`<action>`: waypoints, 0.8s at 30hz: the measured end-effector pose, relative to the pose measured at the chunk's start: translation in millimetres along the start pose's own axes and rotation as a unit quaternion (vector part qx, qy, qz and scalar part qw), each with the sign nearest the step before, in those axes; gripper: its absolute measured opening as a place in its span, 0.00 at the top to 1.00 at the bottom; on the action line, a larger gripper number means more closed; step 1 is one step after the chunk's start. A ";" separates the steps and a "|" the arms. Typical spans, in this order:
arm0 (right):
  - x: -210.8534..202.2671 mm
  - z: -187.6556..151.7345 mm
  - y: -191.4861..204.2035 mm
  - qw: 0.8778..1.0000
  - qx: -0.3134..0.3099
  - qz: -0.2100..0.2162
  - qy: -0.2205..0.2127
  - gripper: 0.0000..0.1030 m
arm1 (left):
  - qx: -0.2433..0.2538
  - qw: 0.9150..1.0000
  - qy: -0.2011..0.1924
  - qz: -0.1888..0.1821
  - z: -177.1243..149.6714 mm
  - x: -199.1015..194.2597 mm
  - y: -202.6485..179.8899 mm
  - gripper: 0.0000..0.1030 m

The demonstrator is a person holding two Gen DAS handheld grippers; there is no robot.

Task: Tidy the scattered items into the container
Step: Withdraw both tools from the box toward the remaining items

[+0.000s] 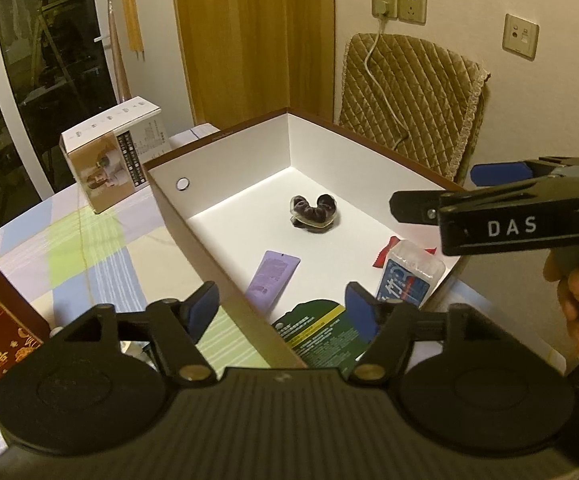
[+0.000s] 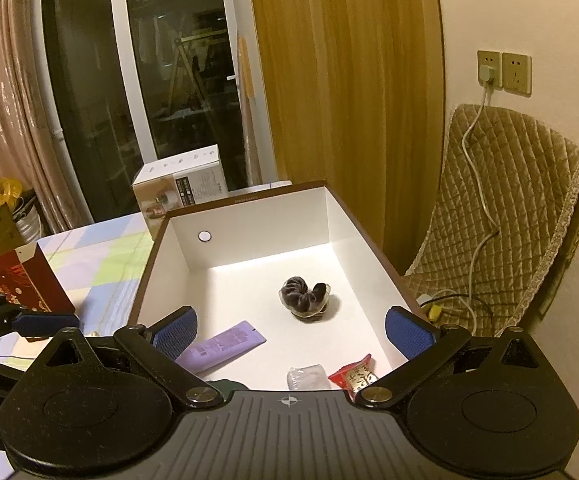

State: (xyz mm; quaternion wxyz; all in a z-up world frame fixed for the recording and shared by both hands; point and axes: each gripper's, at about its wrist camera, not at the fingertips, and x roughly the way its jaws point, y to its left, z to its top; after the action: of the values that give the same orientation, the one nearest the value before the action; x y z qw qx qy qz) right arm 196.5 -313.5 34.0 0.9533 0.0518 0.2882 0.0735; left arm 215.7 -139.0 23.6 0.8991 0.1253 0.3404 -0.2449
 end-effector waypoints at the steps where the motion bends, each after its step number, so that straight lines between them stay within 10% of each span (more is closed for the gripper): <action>1: -1.6 -0.2 1.3 1.000 0.000 0.001 0.000 0.00 | -0.002 1.000 -0.001 0.002 -1.5 -2.7 1.4 0.26; 7: -12.0 -1.0 14.7 1.000 -0.006 0.012 -0.002 0.00 | -0.016 1.000 -0.002 0.019 -16.2 -20.9 13.7 0.02; 24: -32.2 -11.7 86.2 0.996 -0.052 0.078 -0.001 0.00 | -0.074 0.990 0.032 0.115 -104.0 -79.9 83.0 0.01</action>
State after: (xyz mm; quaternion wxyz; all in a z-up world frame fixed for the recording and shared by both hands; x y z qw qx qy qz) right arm 154.0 -233.5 53.9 0.9463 0.0241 0.2785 0.1623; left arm 150.2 0.6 5.6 0.9167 0.1050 0.3697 -0.1097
